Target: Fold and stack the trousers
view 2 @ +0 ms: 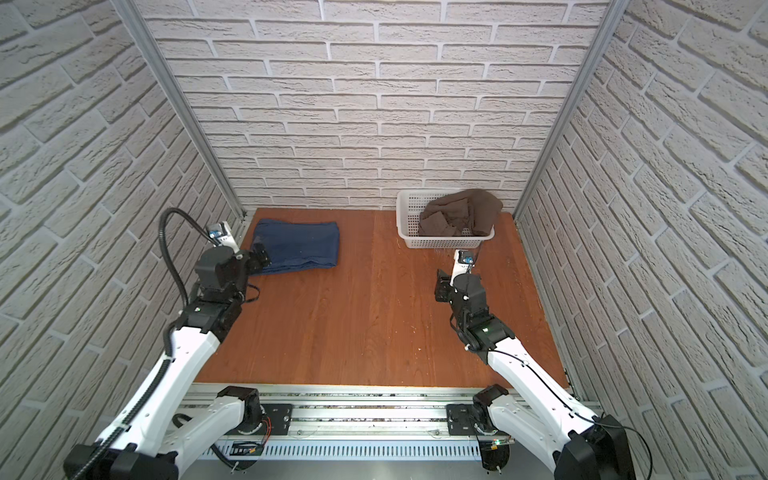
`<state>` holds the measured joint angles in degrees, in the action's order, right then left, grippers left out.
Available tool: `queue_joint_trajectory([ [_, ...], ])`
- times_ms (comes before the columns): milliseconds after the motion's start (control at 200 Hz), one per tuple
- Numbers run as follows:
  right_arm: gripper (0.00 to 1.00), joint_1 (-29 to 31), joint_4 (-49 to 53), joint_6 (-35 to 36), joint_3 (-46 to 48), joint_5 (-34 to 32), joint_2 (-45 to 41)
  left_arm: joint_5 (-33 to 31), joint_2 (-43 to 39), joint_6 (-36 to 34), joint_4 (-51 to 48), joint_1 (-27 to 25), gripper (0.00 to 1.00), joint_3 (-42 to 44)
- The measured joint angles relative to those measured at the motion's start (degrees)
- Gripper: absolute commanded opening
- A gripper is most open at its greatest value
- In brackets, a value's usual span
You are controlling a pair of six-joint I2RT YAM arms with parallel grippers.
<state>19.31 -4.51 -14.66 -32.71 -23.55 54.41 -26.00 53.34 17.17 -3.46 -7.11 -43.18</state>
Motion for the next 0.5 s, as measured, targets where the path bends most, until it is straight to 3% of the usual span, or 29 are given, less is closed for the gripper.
queue_joint_trajectory([
  [220,0.65,-5.42,-10.64,6.08,2.62,-10.23,10.16,-7.61,-1.79,4.74,1.57,3.93,0.98,12.11],
  [380,0.65,-8.76,-16.17,8.2,3.65,-11.76,19.47,-10.34,-1.11,6.54,8.13,4.96,0.98,17.97],
  [495,0.65,-9.42,-17.27,10.19,3.65,-10.51,21.2,-11.85,1.27,7.04,10.91,4.96,0.98,18.75],
])
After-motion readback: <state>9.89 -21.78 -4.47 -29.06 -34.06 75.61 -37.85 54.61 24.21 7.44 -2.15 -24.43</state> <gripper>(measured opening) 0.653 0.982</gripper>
